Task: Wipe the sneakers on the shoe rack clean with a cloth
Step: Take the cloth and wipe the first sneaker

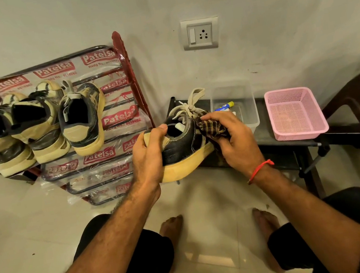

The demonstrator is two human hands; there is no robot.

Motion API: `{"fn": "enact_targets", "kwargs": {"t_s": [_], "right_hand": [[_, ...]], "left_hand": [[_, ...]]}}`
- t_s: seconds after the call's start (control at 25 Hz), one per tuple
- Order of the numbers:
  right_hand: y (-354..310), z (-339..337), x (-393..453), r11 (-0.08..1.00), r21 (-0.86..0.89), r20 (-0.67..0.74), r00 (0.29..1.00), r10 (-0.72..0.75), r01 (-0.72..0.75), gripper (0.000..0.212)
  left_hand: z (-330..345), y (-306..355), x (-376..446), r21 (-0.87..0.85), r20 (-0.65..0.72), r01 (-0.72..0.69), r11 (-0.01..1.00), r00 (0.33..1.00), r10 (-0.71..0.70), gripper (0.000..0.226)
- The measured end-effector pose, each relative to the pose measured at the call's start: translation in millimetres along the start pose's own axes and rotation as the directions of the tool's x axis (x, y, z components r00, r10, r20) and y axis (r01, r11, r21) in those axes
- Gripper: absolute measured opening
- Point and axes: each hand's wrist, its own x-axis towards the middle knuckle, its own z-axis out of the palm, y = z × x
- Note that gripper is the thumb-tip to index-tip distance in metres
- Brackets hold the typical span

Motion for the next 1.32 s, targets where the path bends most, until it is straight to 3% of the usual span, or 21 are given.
{"fn": "enact_targets", "kwargs": {"t_s": [0.08, 0.24, 0.28, 0.4, 0.48, 0.56, 0.68, 0.72, 0.8, 0.88, 0.96, 1.04, 1.12, 1.2, 1.32], "right_hand": [[-15, 3, -4, 0.999, 0.051, -0.011, 1.0, -0.009, 0.01, 0.062], [-49, 14, -16, 0.95, 0.087, 0.147, 0.94, -0.309, 0.299, 0.066], [-44, 15, -10, 0.952, 0.058, 0.14, 0.942, -0.307, 0.301, 0.066], [-16, 8, 10, 0.996, 0.002, 0.005, 0.996, -0.092, 0.092, 0.069], [-21, 6, 8, 0.999, 0.013, -0.043, 0.998, -0.036, 0.037, 0.07], [-45, 13, -8, 0.983, 0.046, 0.04, 0.983, -0.182, 0.18, 0.069], [-58, 18, -24, 0.898, 0.017, 0.222, 0.874, -0.431, 0.439, 0.063], [-46, 14, -18, 0.909, -0.024, 0.201, 0.893, -0.404, 0.416, 0.063], [-18, 0, -2, 0.979, -0.105, 0.056, 0.984, -0.172, 0.177, 0.065], [-8, -8, 0, 0.991, -0.132, -0.051, 0.998, -0.026, 0.019, 0.064], [-28, 2, -12, 0.987, -0.121, -0.011, 0.994, -0.108, 0.106, 0.064], [-55, 16, -27, 0.95, -0.076, 0.128, 0.948, -0.292, 0.303, 0.06], [-55, 16, -25, 0.895, -0.087, 0.228, 0.883, -0.41, 0.437, 0.054], [-28, 2, -8, 0.918, -0.161, 0.185, 0.925, -0.332, 0.361, 0.057], [23, -23, 8, 0.961, -0.27, -0.014, 0.998, -0.064, 0.058, 0.065]], "left_hand": [[0, 2, -3, 0.014, -0.004, -0.044, 0.999, 0.999, 0.044, 0.049], [-5, 5, -1, -0.033, -0.03, -0.102, 0.994, 0.994, 0.101, 0.042], [-8, 5, 0, -0.029, -0.027, -0.116, 0.993, 0.993, 0.115, 0.042], [-14, 4, 1, 0.032, -0.003, -0.155, 0.987, 0.988, 0.155, 0.039], [-16, 2, 0, 0.029, 0.003, -0.156, 0.987, 0.988, 0.156, 0.042], [-19, 2, 3, -0.047, 0.0, -0.069, 0.997, 0.998, 0.069, 0.044], [-22, 5, 8, -0.181, 0.048, 0.059, 0.982, 0.998, -0.052, 0.05], [-24, 4, 9, -0.207, 0.071, 0.079, 0.975, 0.995, -0.065, 0.05], [-27, 1, 8, -0.241, 0.109, 0.087, 0.967, 0.992, -0.062, 0.034], [-27, -3, 7, -0.23, 0.128, 0.081, 0.97, 0.99, -0.052, 0.029], [-27, -7, 8, -0.227, 0.128, 0.079, 0.971, 0.99, -0.05, 0.03], [-26, -6, 5, -0.276, 0.161, 0.091, 0.957, 0.986, -0.047, 0.028], [-26, -3, 2, -0.328, 0.202, 0.099, 0.94, 0.979, -0.033, 0.052], [-29, -2, 4, -0.367, 0.21, 0.068, 0.928, 0.978, 0.011, 0.051], [-34, -7, 9, -0.386, 0.222, -0.015, 0.922, 0.969, 0.109, 0.025]]}}
